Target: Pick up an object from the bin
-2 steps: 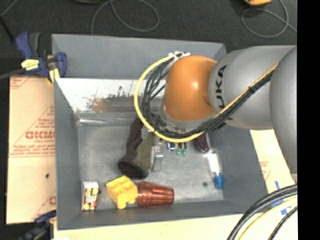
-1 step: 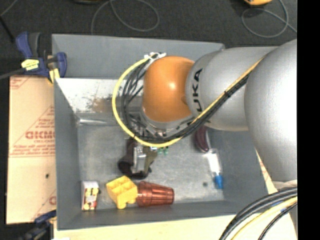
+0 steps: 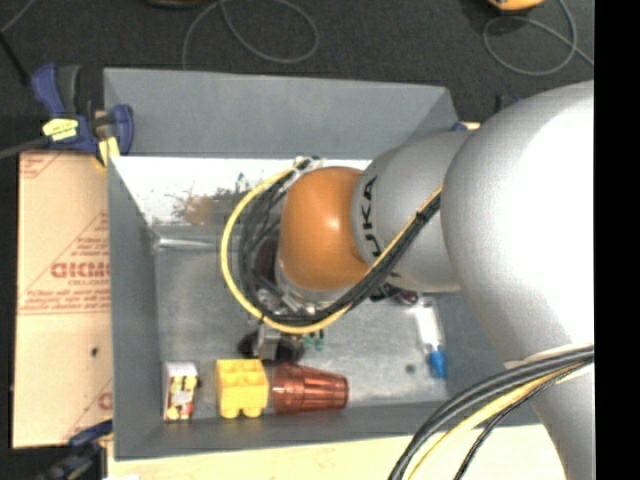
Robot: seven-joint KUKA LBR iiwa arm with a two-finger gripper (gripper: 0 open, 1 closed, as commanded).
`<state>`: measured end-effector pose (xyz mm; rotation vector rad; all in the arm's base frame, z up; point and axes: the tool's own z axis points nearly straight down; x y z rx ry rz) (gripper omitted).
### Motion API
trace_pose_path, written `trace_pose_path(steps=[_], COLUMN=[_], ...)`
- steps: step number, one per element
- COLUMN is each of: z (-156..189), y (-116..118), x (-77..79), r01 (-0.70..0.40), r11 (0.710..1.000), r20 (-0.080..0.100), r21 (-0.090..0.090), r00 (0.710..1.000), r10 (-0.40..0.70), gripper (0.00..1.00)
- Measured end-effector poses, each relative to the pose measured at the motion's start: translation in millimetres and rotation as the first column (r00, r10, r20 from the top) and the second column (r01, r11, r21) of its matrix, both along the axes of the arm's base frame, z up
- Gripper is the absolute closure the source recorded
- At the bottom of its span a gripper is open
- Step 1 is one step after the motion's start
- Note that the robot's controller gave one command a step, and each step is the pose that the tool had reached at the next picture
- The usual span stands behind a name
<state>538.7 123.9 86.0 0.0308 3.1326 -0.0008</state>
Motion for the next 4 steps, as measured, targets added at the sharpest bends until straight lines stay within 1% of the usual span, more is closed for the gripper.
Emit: trace_pose_path(steps=[1,2,3,4], z=[0.0,85.2,85.2,183.5], y=[0.1,-12.8,-12.8,-8.1], x=[0.0,4.0,4.0,13.7], r01=[0.001,-0.053,-0.053,-0.054], r11=[1.0,0.999,0.999,0.999], r20=[0.0,0.002,0.002,0.006], r21=[0.0,-0.001,-0.001,-0.001], r00=[1.0,0.999,0.999,0.999], r10=[-0.001,0.053,0.053,0.054], gripper=[1.0,1.0,1.0,1.0])
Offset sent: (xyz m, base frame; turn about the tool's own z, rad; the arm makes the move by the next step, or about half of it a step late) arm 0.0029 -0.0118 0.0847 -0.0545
